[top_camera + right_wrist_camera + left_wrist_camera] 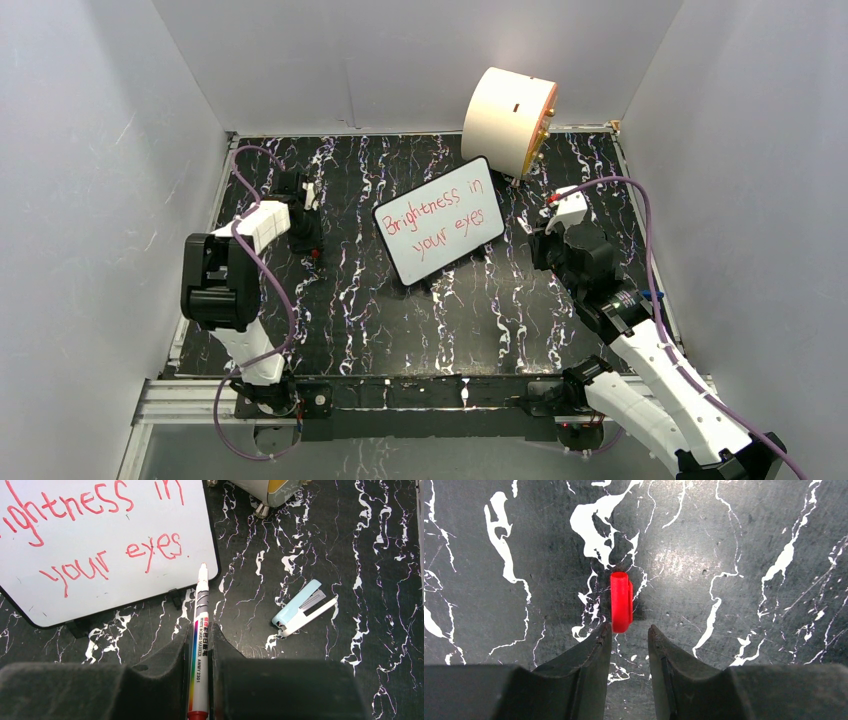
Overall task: Write a sentence on the whiteboard
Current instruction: Close the whiteboard marker at the center of the board.
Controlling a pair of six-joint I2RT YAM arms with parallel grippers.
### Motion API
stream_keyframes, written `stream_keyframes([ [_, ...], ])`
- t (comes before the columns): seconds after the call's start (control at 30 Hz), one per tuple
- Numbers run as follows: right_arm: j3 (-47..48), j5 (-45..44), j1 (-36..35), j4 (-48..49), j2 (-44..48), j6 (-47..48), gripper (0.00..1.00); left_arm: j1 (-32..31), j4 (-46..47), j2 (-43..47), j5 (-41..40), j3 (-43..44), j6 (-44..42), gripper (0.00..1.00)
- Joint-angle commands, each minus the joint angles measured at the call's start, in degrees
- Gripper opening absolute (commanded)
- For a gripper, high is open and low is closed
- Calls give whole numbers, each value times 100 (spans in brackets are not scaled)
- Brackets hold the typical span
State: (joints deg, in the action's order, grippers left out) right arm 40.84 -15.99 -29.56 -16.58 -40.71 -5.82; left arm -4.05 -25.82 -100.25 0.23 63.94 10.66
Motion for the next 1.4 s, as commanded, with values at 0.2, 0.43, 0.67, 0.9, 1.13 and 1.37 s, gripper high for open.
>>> stream_keyframes([
  [0.2,94,-64,29,287,22,-24,0,216,-101,-264,172,222,-139,31],
  [0.43,91,-62,29,304,18,-24,0,387,-86,-614,706,206,-242,30],
  [0.67,65,-28,29,329,54,-24,0,380,-164,-783,788,186,-326,29],
  [0.9,73,-3,34,314,122,-24,0,154,-247,-711,367,66,-386,26],
  [1.13,49,49,34,333,164,-30,0,-137,-345,-835,180,66,-415,22],
  [1.37,20,194,32,342,173,-18,0,-429,-452,-943,197,21,-492,16],
])
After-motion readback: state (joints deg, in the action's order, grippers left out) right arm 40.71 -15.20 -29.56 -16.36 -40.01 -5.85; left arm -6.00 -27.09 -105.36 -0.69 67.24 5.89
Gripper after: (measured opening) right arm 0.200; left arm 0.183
